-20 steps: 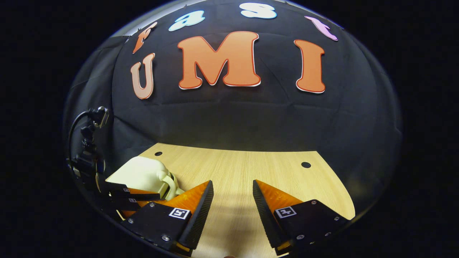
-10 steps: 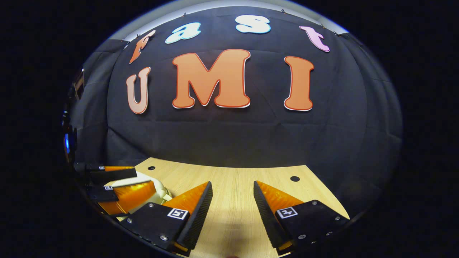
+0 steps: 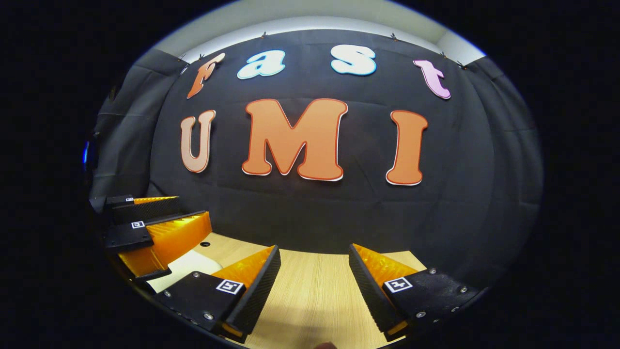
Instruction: First open the suitcase, pack the skin care products into it, and then close the suitcase.
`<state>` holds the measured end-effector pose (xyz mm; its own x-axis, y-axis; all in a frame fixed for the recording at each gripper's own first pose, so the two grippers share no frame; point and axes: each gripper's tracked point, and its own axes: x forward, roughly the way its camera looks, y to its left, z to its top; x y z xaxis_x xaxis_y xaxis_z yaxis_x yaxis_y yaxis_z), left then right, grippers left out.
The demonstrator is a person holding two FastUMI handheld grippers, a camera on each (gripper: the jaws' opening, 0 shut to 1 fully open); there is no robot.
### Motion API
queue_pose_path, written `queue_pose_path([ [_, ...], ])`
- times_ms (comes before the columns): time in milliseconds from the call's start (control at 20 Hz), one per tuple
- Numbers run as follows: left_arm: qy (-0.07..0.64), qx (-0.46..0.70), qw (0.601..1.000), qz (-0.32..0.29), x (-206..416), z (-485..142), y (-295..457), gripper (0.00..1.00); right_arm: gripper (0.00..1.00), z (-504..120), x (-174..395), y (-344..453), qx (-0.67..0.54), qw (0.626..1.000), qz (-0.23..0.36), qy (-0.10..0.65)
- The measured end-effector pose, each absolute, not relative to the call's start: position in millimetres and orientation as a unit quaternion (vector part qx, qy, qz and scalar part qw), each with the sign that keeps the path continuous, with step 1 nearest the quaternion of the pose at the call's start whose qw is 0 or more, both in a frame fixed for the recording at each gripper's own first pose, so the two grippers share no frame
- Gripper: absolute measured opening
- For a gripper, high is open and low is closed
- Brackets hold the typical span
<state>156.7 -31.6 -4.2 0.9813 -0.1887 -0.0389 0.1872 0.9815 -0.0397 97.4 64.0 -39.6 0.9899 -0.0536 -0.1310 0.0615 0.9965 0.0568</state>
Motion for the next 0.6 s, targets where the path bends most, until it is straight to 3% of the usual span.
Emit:
queue_pose_path([
  [600,0.007,0.003,0.999,-0.048,153.2,7.3,-30.0,0.95,0.92,-25.4,93.6,54.0,0.009,1.000,-0.007,0.021],
])
